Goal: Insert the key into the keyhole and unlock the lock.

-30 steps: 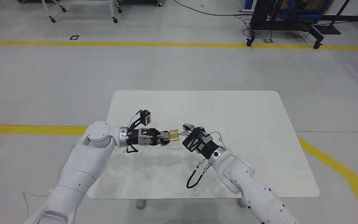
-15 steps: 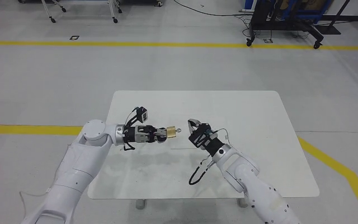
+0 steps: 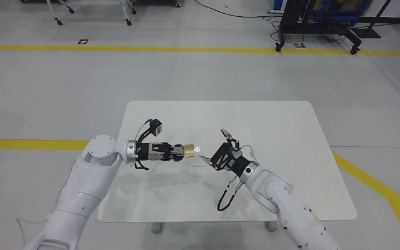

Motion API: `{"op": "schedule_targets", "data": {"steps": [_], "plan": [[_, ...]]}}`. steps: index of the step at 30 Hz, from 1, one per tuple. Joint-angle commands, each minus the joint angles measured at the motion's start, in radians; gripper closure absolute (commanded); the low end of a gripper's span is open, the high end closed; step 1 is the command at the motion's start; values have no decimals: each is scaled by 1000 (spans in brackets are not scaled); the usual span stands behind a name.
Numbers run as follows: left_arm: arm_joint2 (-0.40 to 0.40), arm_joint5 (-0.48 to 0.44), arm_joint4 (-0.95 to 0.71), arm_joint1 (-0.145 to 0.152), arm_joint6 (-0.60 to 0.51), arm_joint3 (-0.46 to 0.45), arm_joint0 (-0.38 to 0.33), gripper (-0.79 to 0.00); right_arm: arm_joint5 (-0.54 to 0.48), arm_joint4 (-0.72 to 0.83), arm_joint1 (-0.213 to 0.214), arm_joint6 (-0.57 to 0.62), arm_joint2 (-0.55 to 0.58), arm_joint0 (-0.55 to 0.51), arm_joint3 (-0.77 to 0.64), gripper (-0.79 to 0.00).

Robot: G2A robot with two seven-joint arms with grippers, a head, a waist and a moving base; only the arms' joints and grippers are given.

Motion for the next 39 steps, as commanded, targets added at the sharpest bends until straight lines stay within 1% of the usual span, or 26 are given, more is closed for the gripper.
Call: {"op": "schedule_targets", "data": {"steps": [1,3,5,7,8,9,11,13,16,20,23,24,25,27,28,30,32,33,34,37,38,39], "plan": [[-5,-1,3,3,-15,-5,1,0,-109,10,12,-14,44,-13,-2,-739],[-5,3,7,6,-39,-6,-1,0,-173,10,20,-23,65,-22,-4,-699],[1,21,9,8,-74,-3,-5,0,-237,12,26,-38,75,-23,-4,-570],[9,43,2,9,-113,4,-13,0,-298,15,31,-51,79,-16,5,-422],[20,69,-6,8,-150,12,-18,0,-313,15,32,-54,80,-13,10,-394],[26,85,-10,8,-173,18,-30,0,-327,17,33,-58,77,-8,15,-403],[41,106,-11,6,-202,33,-43,0,-359,17,34,-60,67,4,27,-388],[52,109,-14,4,-206,47,-54,0,-394,15,35,-67,55,15,33,-379],[65,105,-17,1,-205,61,-66,0,-418,7,37,-75,46,24,37,-348],[81,104,-17,-2,-209,73,-76,0,-412,-1,38,-72,34,27,34,-360],[91,104,-16,-3,-209,80,-83,0,-400,-8,37,-64,18,32,33,-403],[94,104,-17,-4,-209,83,-85,0,-398,-8,37,-62,12,33,32,-403],[97,105,-17,-4,-209,84,-87,0,-397,-10,37,-59,7,35,31,-382],[103,104,-17,-4,-209,87,-91,0,-395,-16,37,-54,-3,39,28,-376],[106,103,-17,-4,-209,89,-92,0,-393,-18,37,-52,-7,40,27,-357],[112,102,-17,-4,-209,91,-95,0,-388,-20,37,-49,-13,41,26,-345],[118,101,-17,-4,-209,92,-97,0,-385,-24,37,-47,-17,42,24,-274],[120,101,-18,-4,-209,93,-98,0,-384,-25,38,-46,-19,42,23,-265],[122,100,-18,-4,-209,94,-99,0,-383,-26,38,-45,-21,42,23,-219],[127,96,-20,-3,-209,95,-101,0,-379,-26,39,-43,-24,43,23,-129],[129,96,-19,-3,-209,95,-102,0,-379,-25,40,-42,-25,43,24,-22],[131,96,-20,-3,-209,95,-102,0,-380,-23,40,-40,-26,44,24,0]]}}
